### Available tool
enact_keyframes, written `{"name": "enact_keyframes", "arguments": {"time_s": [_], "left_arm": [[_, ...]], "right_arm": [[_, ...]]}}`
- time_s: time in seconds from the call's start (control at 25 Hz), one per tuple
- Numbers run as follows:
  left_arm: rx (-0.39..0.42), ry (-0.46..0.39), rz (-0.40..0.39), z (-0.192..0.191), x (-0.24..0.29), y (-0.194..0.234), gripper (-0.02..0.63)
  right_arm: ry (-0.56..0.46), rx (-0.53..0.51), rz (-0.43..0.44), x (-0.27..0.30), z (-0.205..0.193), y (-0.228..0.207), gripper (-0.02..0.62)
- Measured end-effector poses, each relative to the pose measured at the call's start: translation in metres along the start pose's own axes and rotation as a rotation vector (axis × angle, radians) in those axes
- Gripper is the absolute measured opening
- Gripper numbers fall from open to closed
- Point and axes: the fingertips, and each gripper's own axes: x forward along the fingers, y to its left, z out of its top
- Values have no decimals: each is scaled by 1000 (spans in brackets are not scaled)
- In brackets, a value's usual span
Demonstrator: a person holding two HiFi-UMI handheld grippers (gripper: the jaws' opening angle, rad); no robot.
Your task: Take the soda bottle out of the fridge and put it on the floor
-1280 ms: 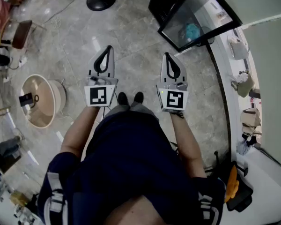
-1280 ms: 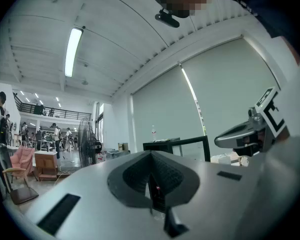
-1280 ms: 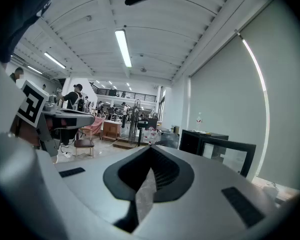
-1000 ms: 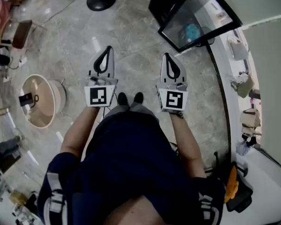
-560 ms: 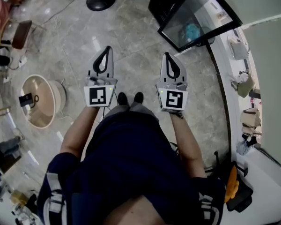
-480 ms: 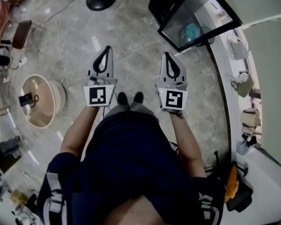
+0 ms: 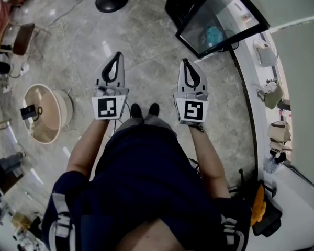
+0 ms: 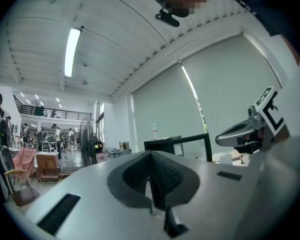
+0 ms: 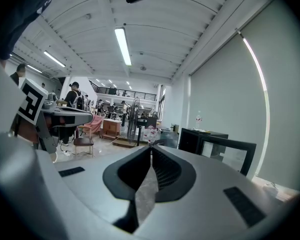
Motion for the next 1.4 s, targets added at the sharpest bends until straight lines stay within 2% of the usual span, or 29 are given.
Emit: {"name": "enact_keyframes", "arguments": {"time_s": [0.12,0.32,0.44,0.56,0.84,1.16,1.4], "left_arm": [[5,1,3,1,2,0,23],[8,-4,5,4,4,1,23],[2,0,10,3,6,1,23],[8,6,13,3,8,1,23],[13,0,38,7,14,0,23],[8,0,70,9,31,5,23],[2,0,50,5,56,19,23]], "right_arm": [[8,5,6,2,-1,-3,31],[19,24,17,9,-4,-8,124],[22,36,33,13,-7,-8,152],[22,54,54,16,-9,-10,233],[14,56,81,27,-11,-23,302],[22,48,125,52,-21,-37,310],[19,46,127,93,-24,-40,311]]}}
